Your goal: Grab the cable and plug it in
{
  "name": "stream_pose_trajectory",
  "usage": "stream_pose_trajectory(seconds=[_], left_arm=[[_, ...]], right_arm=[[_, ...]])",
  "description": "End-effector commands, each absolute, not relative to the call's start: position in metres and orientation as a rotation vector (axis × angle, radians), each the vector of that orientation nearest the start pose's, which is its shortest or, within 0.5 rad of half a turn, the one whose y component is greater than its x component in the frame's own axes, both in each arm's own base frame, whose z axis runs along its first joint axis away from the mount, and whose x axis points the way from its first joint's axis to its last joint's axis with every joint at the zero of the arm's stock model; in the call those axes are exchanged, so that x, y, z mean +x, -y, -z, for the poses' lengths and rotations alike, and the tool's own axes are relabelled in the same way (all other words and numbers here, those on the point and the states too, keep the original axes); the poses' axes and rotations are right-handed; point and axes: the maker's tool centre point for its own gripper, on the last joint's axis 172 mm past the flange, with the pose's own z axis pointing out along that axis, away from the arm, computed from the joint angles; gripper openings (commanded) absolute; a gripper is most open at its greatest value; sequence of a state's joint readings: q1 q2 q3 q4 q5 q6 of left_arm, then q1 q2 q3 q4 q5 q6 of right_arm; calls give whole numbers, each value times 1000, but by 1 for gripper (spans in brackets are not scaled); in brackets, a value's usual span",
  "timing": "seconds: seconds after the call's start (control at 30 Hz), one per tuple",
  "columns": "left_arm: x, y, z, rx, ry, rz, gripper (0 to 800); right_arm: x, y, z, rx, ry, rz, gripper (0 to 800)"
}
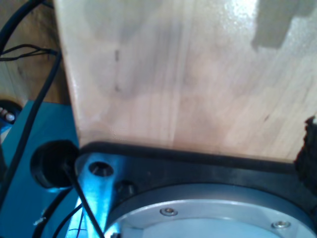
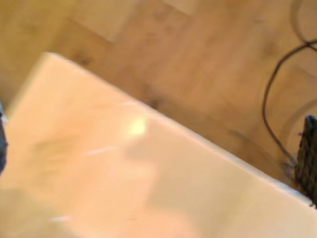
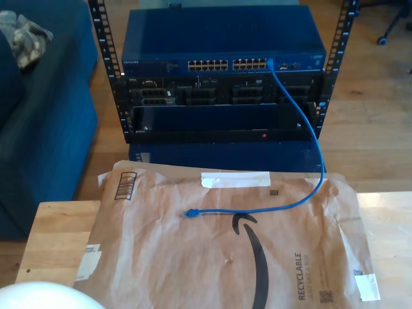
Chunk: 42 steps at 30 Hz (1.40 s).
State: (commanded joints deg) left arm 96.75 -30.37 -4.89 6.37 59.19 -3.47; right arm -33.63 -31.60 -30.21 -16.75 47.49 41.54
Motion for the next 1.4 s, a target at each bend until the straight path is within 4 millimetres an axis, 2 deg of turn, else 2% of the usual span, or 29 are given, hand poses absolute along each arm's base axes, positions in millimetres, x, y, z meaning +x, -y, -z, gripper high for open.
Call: stream_pose_trajectory(seconds=[0.17,0.3,0.37,0.47,0.57,0.87,0.93,1.0,1.13,1.33,1.4], left_arm=[[-36,-122,-29,1913,-2117,500,800],[-36,-122,-29,1912,-2118,499,800],[-36,-122,-29,1913,-2117,500,800],[-36,-121,-29,1912,-2116,501,800],[-36,-122,-29,1912,-2118,499,800],[-36,-122,-29,1913,-2117,500,800],[-36,-122,-29,1912,-2118,499,800],[-36,-122,-29,1913,-2117,500,800],[-36,-122,-29,1913,-2117,500,800],[-36,-122,-29,1913,-2117,500,800],[-36,-121,-29,1912,-2116,501,800]], right_arm=[[198,280,-187,-2846,-1863,186,797],[137,288,-174,-2819,-1902,2,797],[114,281,-168,-2814,-1888,-81,797],[67,260,-152,-2758,-1875,-281,797],[32,242,-133,-2666,-1923,-371,797],[-9,197,-90,-2493,-1984,-520,797],[-20,182,-79,-2421,-2013,-558,797],[-26,178,-71,-2381,-2046,-550,797],[-18,181,-55,-2363,-2087,-447,799],[-6,170,-30,-2307,-2098,-378,799],[-4,170,-27,-2307,-2102,-357,799]])
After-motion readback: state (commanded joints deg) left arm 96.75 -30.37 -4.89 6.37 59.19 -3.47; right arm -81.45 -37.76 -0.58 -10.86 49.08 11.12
